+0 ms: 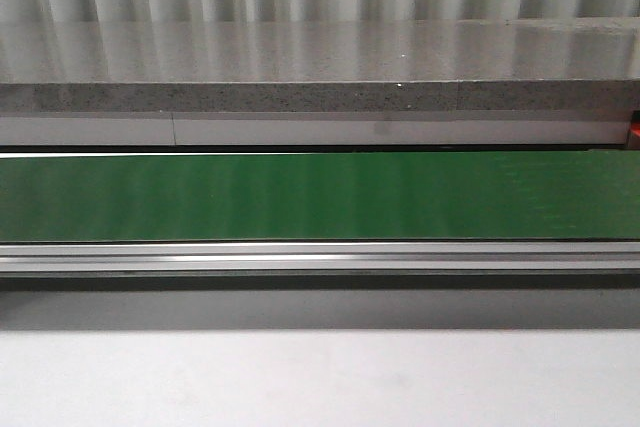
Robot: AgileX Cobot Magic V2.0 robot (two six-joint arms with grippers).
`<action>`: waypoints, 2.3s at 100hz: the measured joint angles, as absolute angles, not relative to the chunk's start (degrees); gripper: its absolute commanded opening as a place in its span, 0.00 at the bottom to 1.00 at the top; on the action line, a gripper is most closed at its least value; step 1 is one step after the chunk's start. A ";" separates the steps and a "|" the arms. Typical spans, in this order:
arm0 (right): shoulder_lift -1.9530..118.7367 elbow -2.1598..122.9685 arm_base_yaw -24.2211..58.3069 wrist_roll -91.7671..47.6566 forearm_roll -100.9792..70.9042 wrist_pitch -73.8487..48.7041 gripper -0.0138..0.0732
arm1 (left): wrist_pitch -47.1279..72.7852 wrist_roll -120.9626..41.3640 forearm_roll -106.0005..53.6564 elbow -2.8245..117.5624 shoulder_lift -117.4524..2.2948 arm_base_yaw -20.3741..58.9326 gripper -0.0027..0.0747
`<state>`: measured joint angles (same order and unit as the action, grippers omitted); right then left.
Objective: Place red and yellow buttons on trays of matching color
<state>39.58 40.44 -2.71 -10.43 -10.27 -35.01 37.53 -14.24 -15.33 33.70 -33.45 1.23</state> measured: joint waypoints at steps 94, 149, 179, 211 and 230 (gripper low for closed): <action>12.27 26.07 -2.71 -2.15 -1.65 -32.40 0.08 | 37.53 -14.24 -15.33 33.70 -33.45 1.23 0.01; 12.27 26.07 -2.71 -2.15 -1.65 -32.40 0.08 | 37.04 -14.24 -15.91 33.70 -33.58 1.23 0.01; 12.27 26.07 -2.71 -2.15 -1.57 -32.40 0.08 | 36.36 -12.06 -15.47 38.28 -43.64 -2.48 0.01; 12.18 26.07 -2.71 -2.15 -1.57 -32.40 0.08 | 37.74 -10.60 -15.47 47.46 -58.64 -14.43 0.47; 12.18 26.07 -2.71 -2.15 -1.57 -32.40 0.08 | 39.59 -10.47 -15.47 51.45 -66.17 -18.92 0.71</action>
<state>12.18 26.07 -2.71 -2.15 -1.57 -32.40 39.59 -10.47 -15.47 51.45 -66.17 -18.92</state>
